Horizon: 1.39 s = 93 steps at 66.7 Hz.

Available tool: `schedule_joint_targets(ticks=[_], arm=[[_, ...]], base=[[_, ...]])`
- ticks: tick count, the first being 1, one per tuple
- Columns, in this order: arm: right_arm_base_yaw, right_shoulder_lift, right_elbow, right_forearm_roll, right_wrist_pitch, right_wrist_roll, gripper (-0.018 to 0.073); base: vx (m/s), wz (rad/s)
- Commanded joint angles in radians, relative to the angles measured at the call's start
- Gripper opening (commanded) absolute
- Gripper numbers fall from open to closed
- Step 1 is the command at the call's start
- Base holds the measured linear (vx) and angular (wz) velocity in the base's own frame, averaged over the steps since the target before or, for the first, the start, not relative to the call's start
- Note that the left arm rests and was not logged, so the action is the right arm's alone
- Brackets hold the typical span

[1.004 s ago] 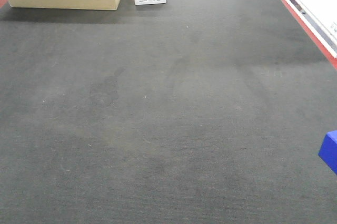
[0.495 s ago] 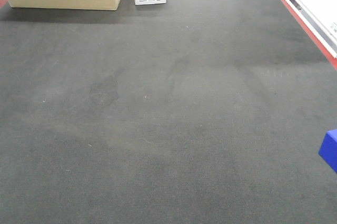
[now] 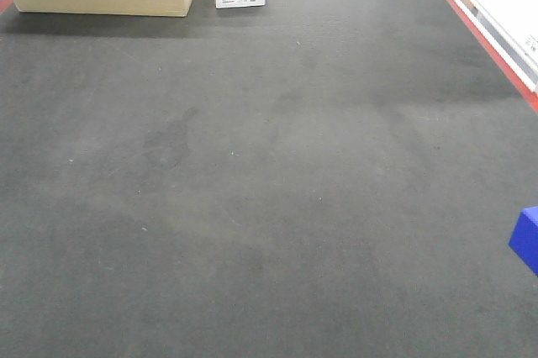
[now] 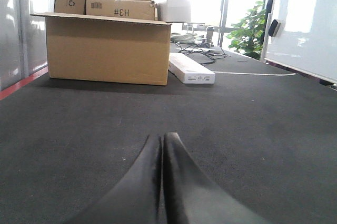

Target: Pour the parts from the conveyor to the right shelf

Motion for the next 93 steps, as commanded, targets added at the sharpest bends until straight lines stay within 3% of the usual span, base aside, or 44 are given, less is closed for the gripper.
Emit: schedule_joint_targets(ticks=[1,93], arm=[[0.001,0.01,-0.029,-0.005,-0.084,-0.01,-0.0008],[0.001,0.01,-0.029,-0.005,-0.084,-0.01,-0.0008]], base=[[-0.04,0.0],[-0.31,0.02]])
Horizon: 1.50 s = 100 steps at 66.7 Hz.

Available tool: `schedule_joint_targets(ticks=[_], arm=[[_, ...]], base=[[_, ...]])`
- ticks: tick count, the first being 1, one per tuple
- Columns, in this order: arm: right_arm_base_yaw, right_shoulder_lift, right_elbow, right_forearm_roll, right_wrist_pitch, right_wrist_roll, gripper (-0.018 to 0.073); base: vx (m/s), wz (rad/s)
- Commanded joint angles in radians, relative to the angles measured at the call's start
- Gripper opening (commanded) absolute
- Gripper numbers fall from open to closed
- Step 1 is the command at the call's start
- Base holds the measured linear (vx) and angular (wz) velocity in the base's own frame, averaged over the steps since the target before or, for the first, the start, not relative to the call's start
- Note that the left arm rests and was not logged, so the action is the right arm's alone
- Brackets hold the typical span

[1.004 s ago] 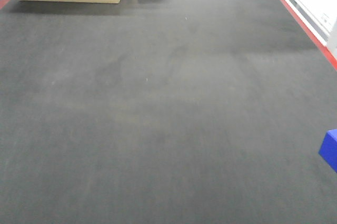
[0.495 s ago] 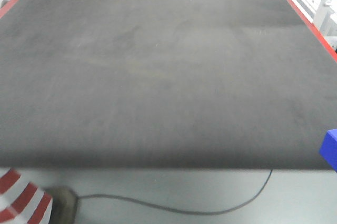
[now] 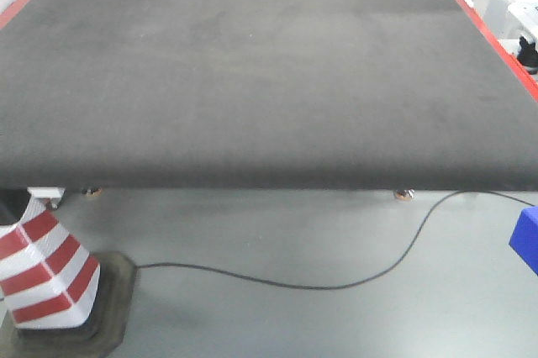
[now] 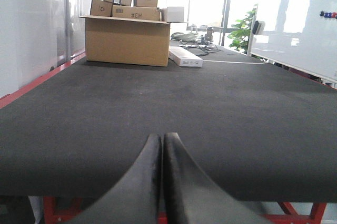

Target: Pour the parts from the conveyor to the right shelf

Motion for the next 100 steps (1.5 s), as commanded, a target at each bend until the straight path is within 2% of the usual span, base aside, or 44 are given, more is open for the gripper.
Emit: schedule_joint_targets(ticks=[1,44,100], arm=[[0.001,0.01,-0.029,-0.005,-0.082,-0.01,-0.0008],[0.001,0.01,-0.029,-0.005,-0.082,-0.01,-0.0008],[0.001,0.01,-0.029,-0.005,-0.082,-0.01,-0.0008]], base=[[-0.28,0.0],[-0.21,-0.1],[-0.16,-0.77]])
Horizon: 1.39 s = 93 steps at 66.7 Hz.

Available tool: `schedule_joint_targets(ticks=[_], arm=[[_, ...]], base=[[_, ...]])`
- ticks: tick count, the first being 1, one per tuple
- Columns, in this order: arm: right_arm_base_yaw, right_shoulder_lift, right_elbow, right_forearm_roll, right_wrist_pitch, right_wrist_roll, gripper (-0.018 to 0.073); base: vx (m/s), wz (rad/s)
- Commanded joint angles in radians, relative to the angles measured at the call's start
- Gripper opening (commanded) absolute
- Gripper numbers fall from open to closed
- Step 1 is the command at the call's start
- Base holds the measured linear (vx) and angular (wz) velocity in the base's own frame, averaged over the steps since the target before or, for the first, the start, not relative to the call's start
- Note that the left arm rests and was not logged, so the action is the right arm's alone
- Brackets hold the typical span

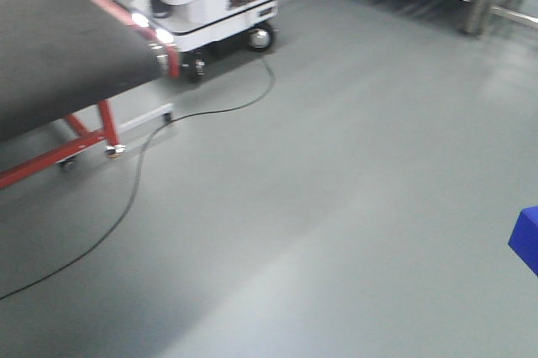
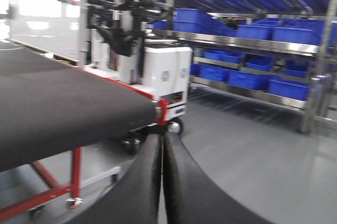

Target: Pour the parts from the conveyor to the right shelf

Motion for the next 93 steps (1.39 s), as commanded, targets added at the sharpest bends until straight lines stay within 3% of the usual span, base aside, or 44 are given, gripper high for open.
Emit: schedule_joint_targets(ticks=[1,93], arm=[[0.001,0.01,-0.029,-0.005,-0.081,-0.01,-0.0008],[0.001,0.01,-0.029,-0.005,-0.081,-0.01,-0.0008]], base=[[-0.19,-0.67],[-0.1,-0.71]])
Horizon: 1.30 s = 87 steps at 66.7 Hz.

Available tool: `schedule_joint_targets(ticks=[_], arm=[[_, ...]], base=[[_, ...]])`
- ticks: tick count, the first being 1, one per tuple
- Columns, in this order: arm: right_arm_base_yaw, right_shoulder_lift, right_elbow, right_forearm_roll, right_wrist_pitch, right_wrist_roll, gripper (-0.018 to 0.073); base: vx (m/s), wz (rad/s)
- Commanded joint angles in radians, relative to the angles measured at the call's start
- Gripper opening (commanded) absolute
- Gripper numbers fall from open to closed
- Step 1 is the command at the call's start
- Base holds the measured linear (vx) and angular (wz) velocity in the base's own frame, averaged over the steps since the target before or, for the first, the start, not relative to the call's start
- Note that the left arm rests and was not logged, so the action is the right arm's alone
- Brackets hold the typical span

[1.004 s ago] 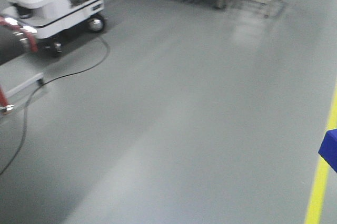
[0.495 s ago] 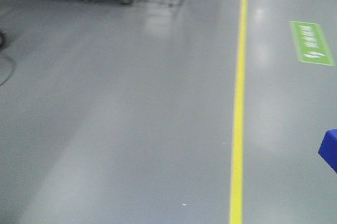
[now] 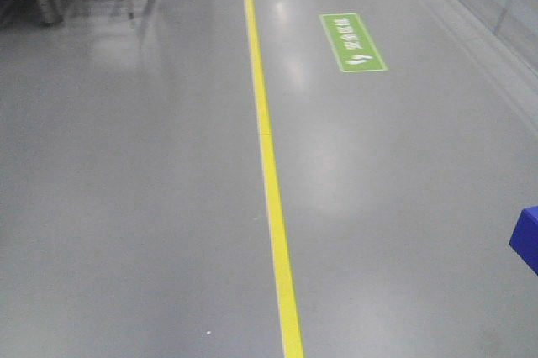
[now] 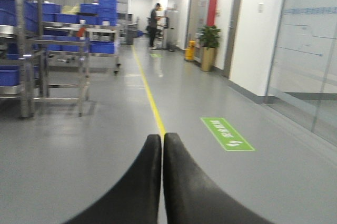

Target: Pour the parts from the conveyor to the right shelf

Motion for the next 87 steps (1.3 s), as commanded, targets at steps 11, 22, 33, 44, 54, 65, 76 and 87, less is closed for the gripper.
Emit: schedule_joint_targets(ticks=[11,22,33,44,54,65,76,87], arm=[[0.001,0.01,-0.029,-0.005,-0.081,-0.01,-0.0008],[0.001,0.01,-0.029,-0.005,-0.081,-0.01,-0.0008],[0.001,0.01,-0.029,-0.005,-0.081,-0.01,-0.0008],[0.001,0.01,-0.029,-0.005,-0.081,-0.01,-0.0008],[0.001,0.01,-0.029,-0.005,-0.081,-0.01,-0.0008],[0.001,0.01,-0.029,-0.005,-0.081,-0.01,-0.0008],[0.001,0.01,-0.029,-0.005,-0.081,-0.01,-0.0008],[0.001,0.01,-0.029,-0.005,-0.081,-0.01,-0.0008]], base=[[0.11,-0.4],[0.15,-0.23],[0.22,-0.06],[0.3,0.17],[0.38,0.3],[0.44,0.28],[0.48,0.18],[0.52,0.06]])
